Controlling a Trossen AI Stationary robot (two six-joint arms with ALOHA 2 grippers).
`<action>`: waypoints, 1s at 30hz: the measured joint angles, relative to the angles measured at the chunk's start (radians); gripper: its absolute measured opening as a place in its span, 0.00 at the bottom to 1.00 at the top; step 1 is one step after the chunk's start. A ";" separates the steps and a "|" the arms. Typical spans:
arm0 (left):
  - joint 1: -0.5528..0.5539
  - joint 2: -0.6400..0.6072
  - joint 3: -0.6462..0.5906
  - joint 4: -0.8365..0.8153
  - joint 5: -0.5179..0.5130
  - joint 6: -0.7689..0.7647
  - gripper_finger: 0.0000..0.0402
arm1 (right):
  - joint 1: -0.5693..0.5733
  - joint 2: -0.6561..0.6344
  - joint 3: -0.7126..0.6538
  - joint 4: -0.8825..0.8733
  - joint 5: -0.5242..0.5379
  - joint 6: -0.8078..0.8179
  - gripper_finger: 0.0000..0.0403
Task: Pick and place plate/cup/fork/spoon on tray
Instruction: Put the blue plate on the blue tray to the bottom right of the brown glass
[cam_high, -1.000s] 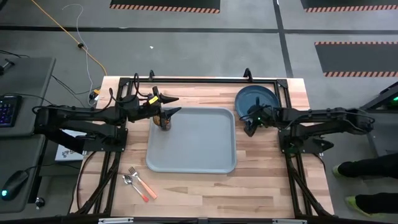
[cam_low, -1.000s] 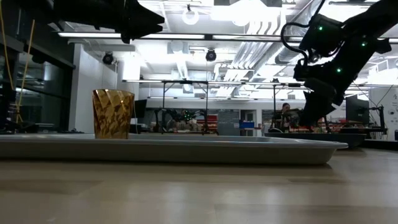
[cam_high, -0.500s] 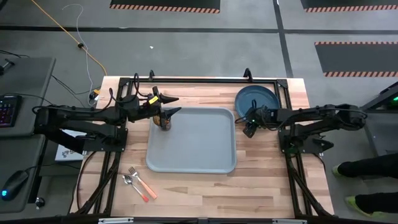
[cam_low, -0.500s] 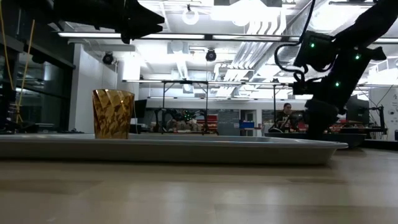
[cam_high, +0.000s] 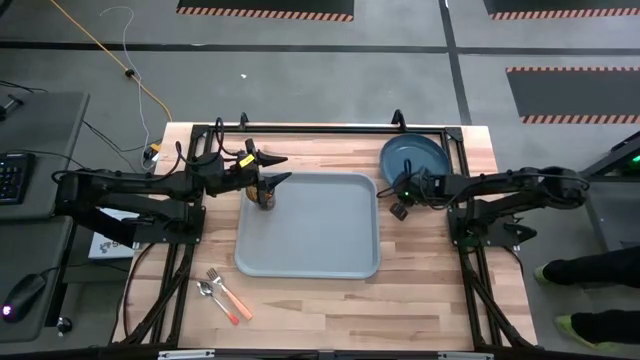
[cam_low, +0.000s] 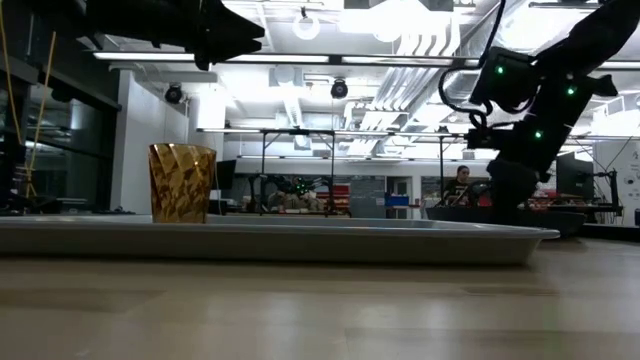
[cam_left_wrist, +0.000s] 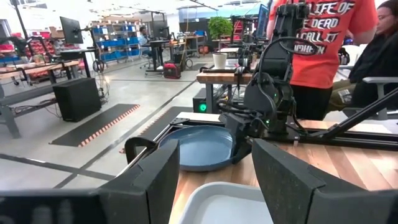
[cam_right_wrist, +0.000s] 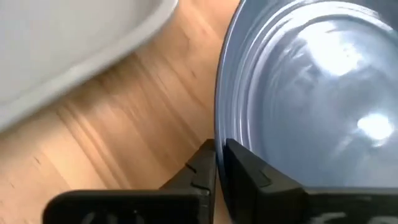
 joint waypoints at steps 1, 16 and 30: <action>0.000 0.000 0.000 0.000 0.000 0.000 0.48 | 0.004 -0.007 0.014 0.000 0.010 -0.018 0.03; 0.000 0.000 0.000 0.001 -0.001 0.008 0.48 | 0.327 0.106 0.342 0.213 -0.018 -0.441 0.00; 0.000 0.000 0.000 0.001 -0.001 0.008 0.48 | 0.469 0.612 0.623 0.119 -0.239 -0.587 0.00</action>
